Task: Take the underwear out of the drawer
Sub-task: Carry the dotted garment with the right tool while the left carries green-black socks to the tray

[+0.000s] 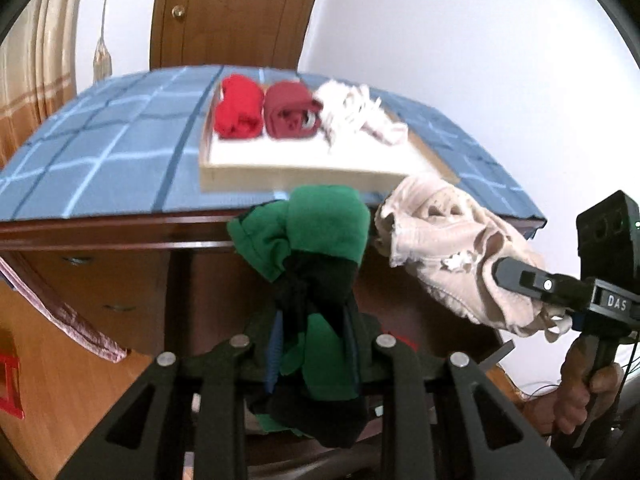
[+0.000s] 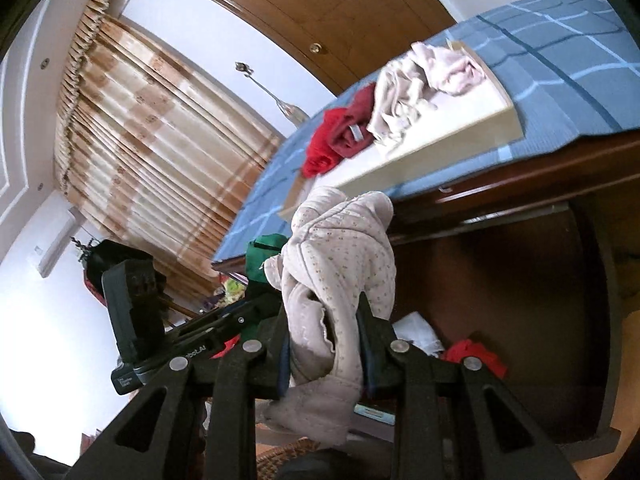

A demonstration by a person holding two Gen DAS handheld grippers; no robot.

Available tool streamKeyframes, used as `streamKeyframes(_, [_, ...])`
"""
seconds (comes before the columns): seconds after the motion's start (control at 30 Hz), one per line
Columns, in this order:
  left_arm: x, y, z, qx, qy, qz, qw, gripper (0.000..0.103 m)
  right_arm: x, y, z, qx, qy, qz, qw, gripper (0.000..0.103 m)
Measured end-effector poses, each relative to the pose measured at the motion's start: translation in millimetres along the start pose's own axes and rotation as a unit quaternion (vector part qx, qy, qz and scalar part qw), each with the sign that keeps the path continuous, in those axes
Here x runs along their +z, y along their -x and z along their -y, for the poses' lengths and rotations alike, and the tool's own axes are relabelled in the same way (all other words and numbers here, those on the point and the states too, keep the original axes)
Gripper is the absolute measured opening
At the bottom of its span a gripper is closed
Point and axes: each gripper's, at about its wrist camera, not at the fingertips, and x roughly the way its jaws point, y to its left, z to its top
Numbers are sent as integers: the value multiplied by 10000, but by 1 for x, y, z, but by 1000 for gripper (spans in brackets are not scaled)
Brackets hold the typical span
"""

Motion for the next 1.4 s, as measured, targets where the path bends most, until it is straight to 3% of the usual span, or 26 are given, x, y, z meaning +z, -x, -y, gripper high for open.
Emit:
streamKeyframes(0.33, [48,5,37,-134,-461,492,9976,24,40,26,-23,-82,286,841,9960,29])
streamKeyframes(0.63, [103,-29,53,-310,-331,714,9964,24,86,33,-18,-502,421,1564,9855,29])
streamKeyframes(0.8, [126,-51,62,-321,-343,781,9958,24,103,30,-6,-985,486,1919,9753,29])
streamKeyframes(1.0, [147,-90,74,-192,-328,775,9963,24,122,6,18,-1557,585,2048,9646,29])
streamKeyframes(1.4, [162,-154,76,172,-274,528,9981,23,134,-32,48,-2003,785,1874,9584,29])
